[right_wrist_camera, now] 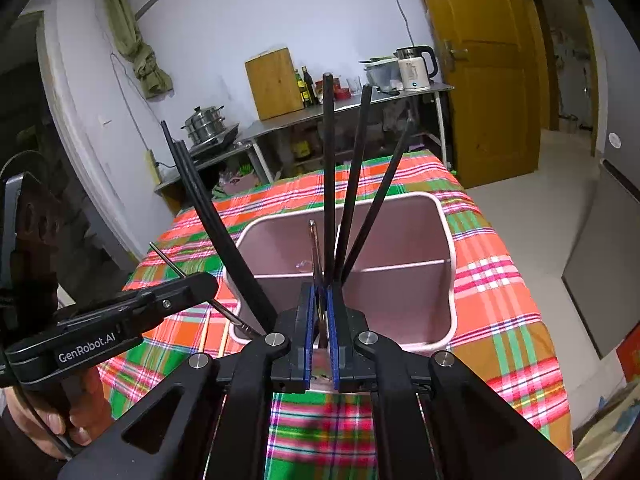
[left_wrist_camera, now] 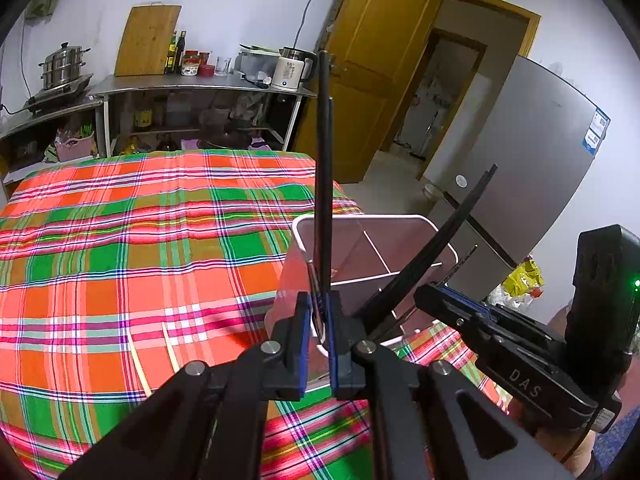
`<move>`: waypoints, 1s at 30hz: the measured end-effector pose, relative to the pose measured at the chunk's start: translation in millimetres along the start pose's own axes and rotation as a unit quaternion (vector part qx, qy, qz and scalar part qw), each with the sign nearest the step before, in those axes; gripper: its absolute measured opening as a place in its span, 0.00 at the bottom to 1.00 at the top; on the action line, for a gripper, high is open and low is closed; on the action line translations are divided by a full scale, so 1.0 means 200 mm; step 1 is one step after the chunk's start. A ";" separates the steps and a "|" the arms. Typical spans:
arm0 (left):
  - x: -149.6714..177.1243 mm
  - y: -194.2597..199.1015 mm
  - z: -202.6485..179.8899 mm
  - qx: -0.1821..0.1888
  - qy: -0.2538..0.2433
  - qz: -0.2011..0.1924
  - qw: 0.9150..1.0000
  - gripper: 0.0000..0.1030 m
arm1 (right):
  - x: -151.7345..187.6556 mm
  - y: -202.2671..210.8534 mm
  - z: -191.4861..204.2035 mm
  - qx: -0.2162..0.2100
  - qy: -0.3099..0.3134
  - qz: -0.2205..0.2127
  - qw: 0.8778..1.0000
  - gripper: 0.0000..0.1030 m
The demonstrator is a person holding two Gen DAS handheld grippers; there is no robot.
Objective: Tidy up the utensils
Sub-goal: 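Lower the chopstick into the basket and open the left tool while the right tool releases its chopstick, then move both tools back to the two wooden chopsticks on the cloth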
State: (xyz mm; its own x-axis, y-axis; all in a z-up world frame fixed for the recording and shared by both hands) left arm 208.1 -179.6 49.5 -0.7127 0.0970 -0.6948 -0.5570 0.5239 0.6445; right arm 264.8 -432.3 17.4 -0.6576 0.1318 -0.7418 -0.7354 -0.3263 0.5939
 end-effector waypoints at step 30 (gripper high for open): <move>0.26 0.29 0.10 -0.020 0.010 -0.033 0.999 0.29 | 0.15 0.24 0.18 0.007 0.042 -0.029 0.999 0.11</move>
State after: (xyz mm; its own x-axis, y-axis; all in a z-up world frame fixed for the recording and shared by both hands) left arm 146.3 -127.2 44.2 -0.6823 0.0454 -0.7297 -0.6194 0.4943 0.6099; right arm 203.3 -410.5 34.6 -0.5982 0.0707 -0.7982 -0.7744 -0.3073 0.5531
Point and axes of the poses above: each gripper's, at about its wrist camera, not at the fingertips, and y roughly against the way its jaws point, z to its left, x to its underside, the point moved 6 cm from there along -y, roughly the way its jaws point, and after that the axes turned 1 degree about z, right-handed, at the moved point
